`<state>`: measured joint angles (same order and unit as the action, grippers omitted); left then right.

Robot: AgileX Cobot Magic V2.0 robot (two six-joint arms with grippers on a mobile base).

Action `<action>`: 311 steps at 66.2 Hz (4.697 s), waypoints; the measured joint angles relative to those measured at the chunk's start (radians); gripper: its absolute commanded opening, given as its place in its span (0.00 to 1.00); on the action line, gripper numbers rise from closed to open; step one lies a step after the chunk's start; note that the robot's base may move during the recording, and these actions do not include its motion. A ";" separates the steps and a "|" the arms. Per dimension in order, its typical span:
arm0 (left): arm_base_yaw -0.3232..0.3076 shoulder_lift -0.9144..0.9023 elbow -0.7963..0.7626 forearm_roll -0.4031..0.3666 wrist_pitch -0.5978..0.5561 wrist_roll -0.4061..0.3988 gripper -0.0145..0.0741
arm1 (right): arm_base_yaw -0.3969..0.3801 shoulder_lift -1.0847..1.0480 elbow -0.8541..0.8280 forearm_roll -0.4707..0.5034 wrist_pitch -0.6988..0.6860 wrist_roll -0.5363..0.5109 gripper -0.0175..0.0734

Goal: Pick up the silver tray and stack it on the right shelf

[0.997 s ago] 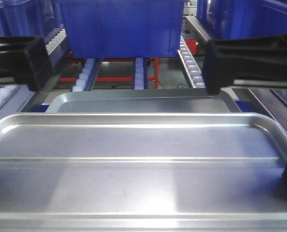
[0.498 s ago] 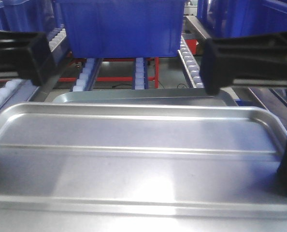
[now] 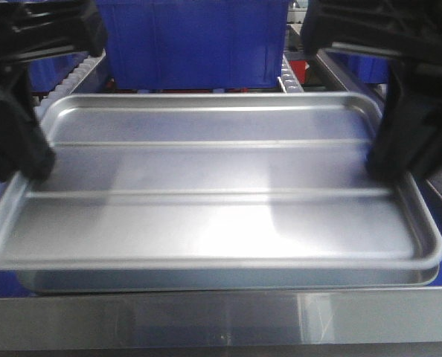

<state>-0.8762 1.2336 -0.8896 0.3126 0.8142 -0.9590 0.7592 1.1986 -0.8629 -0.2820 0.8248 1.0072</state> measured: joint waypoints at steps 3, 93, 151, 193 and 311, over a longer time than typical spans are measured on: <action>0.026 0.020 0.000 -0.004 -0.036 0.017 0.05 | -0.038 0.014 0.000 0.005 -0.040 -0.030 0.26; 0.166 0.456 -0.163 0.036 -0.201 0.113 0.05 | -0.207 0.407 -0.091 -0.030 -0.250 -0.151 0.26; 0.171 0.498 -0.191 0.021 -0.166 0.117 0.46 | -0.207 0.407 -0.117 -0.024 -0.265 -0.151 0.66; 0.171 0.487 -0.381 0.033 0.076 0.160 0.06 | -0.199 0.367 -0.224 -0.016 -0.178 -0.158 0.25; -0.049 -0.737 0.414 0.388 -0.682 0.041 0.06 | -0.067 -0.768 0.394 -0.355 -0.555 -0.235 0.25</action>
<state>-0.9254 0.4971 -0.4754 0.7008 0.1322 -0.9180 0.6925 0.4306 -0.4694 -0.6371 0.2696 0.7720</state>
